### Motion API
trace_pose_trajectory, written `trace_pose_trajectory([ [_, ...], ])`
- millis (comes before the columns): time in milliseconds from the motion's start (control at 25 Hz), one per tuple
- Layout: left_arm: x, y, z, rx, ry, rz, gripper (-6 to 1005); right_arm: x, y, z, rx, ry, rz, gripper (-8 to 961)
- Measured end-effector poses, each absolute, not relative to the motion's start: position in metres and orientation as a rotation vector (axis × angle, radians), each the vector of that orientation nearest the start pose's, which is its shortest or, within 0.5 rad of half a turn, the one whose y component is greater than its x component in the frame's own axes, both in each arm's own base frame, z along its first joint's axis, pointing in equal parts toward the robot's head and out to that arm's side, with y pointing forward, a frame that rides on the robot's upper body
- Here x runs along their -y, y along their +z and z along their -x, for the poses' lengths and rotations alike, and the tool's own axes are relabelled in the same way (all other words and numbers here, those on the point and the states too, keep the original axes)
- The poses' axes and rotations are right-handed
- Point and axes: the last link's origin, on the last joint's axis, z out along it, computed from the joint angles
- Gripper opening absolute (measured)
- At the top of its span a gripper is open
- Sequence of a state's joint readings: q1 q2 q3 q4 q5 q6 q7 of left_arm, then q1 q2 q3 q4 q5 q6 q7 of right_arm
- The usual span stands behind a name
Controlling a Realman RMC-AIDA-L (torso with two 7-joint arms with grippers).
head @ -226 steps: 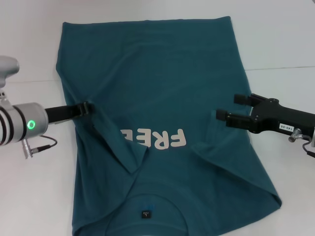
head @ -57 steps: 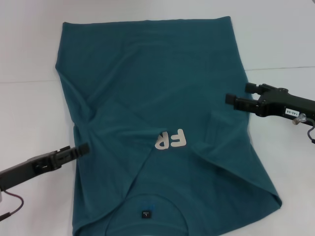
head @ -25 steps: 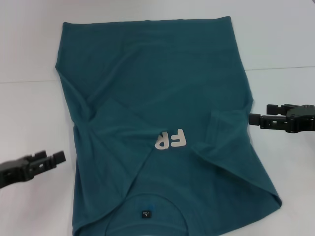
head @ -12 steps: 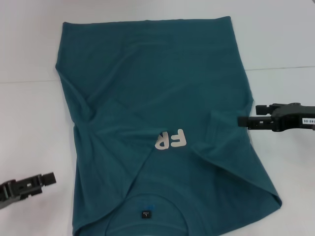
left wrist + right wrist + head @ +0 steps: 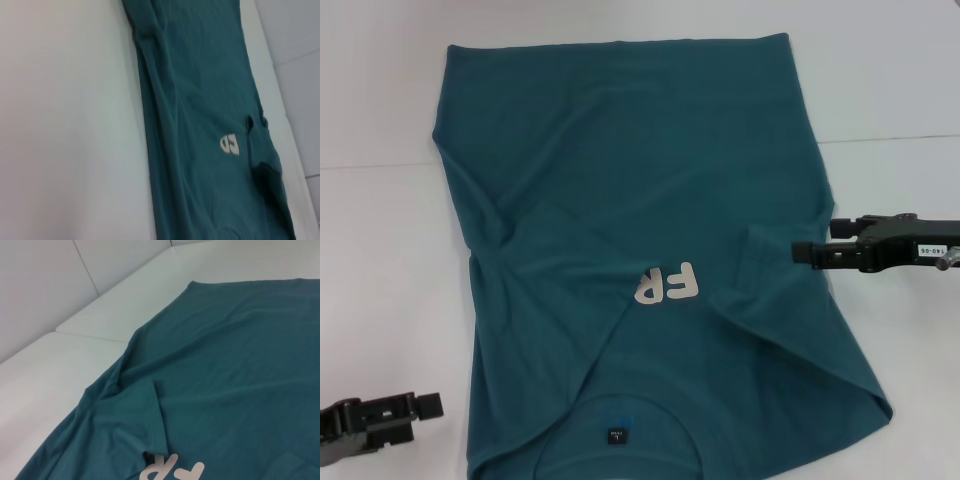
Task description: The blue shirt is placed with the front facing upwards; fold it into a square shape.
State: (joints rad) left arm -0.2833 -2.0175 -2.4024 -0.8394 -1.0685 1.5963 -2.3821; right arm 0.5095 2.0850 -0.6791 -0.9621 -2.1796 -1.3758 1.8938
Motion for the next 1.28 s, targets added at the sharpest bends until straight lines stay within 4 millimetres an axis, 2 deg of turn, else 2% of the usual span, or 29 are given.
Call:
trace_pose_trajectory([
  [280, -0.271, 0.04, 0.317, 2.046, -0.581, 2.163, 828, -0.369, 0.05, -0.281, -1.009, 0.422, 2.379, 928],
  [520, -0.274, 0.028, 0.301, 2.092, -0.454, 2.203, 828, -0.371, 0.051, -0.283, -0.989, 0.418, 2.365, 928],
  [960, -0.271, 0.026, 0.31, 2.145, -0.312, 2.137, 829, -0.374, 0.044, -0.281, -0.988, 0.423, 2.376, 928],
  [1280, -0.276, 0.021, 0.305, 2.127, -0.251, 2.166, 829, -0.374, 0.042, -0.283, -0.991, 0.42, 2.377, 928],
])
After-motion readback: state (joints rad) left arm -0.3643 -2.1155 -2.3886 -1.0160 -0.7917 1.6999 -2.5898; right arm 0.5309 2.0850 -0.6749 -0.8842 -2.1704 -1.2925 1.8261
